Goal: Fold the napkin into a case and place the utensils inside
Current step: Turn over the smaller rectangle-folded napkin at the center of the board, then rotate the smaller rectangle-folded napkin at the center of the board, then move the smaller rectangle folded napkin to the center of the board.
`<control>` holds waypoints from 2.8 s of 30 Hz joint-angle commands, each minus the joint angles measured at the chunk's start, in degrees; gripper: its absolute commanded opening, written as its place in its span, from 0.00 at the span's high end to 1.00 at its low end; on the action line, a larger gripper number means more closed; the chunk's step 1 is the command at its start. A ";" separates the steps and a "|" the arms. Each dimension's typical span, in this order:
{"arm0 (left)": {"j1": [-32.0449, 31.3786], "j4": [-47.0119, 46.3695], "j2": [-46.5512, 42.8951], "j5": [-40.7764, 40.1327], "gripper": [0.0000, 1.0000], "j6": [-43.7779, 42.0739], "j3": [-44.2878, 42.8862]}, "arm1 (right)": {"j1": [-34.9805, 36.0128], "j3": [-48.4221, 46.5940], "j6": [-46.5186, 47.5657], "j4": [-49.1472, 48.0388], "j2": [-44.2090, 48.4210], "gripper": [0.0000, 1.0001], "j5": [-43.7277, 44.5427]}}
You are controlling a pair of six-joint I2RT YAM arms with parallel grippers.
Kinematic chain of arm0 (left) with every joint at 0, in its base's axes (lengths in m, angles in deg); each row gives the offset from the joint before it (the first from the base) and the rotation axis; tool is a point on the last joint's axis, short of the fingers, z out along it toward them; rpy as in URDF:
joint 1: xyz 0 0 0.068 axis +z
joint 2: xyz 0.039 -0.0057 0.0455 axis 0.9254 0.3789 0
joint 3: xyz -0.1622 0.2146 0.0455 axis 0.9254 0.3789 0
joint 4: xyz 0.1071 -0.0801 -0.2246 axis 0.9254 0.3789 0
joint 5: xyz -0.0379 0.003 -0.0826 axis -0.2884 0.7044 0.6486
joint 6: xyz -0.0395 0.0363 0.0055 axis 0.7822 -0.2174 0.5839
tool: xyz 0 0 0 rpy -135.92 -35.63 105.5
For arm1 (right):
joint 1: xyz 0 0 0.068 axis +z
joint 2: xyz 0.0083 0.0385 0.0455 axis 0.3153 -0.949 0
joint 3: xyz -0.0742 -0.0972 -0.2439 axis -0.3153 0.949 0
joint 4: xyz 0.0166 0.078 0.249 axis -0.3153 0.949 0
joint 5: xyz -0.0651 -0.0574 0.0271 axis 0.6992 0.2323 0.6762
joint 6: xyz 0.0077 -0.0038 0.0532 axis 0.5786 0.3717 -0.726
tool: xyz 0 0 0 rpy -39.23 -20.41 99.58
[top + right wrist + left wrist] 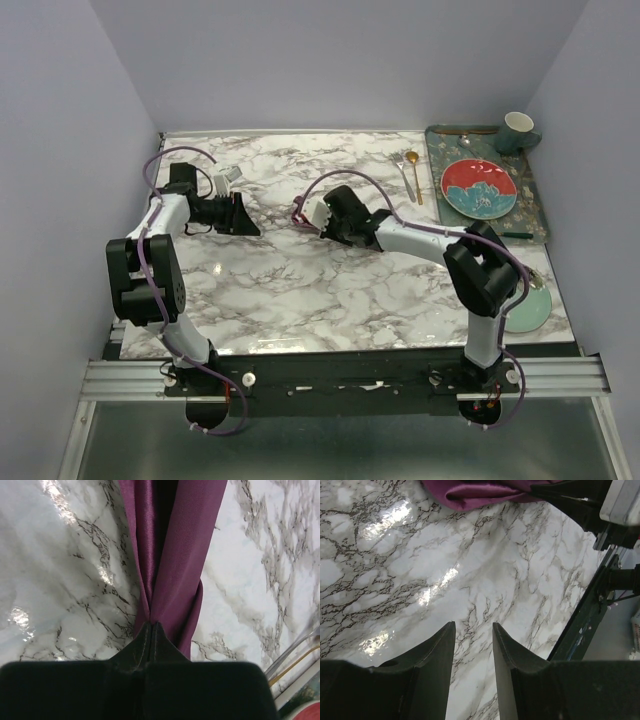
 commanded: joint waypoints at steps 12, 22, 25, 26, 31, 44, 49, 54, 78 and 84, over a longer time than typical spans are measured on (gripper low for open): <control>1.34 -1.29 -1.25 -1.93 0.55 0.49 1.34 | 10.92 10.10 -2.11 -8.48 4.75 0.64 11.23; -3.22 -6.12 -3.10 -7.81 0.62 4.26 2.75 | 6.73 -1.23 -12.12 9.71 12.91 0.30 -2.62; -6.29 -8.50 -1.70 -10.54 0.64 7.95 1.96 | 0.75 -2.47 -12.75 16.13 13.97 0.32 -10.35; -7.00 -8.94 -1.26 -11.33 0.64 9.35 1.35 | -0.58 -2.12 -12.57 17.97 13.97 0.34 -11.44; -13.75 -12.89 2.16 -16.25 0.65 13.40 0.20 | -5.16 -0.98 -10.12 22.29 11.00 0.37 -14.61; -17.46 -13.42 13.42 -22.32 0.78 14.99 -4.98 | -5.96 2.28 -9.49 22.38 2.20 0.41 -19.35; -17.64 -12.20 17.46 -22.41 0.78 14.20 -7.97 | -5.35 0.96 -13.09 23.96 -0.35 0.41 -26.02; -17.73 -9.74 20.63 -22.59 0.77 13.59 -12.79 | -3.93 -1.32 -16.60 27.56 1.14 0.36 -34.28; -17.64 -4.98 16.41 -24.08 0.64 7.25 -18.86 | -12.29 -2.39 -16.44 33.11 -3.16 0.42 -40.97; -17.73 -7.18 17.99 -23.99 0.62 9.01 -21.15 | -8.42 0.95 -18.28 31.61 -2.64 0.48 -44.66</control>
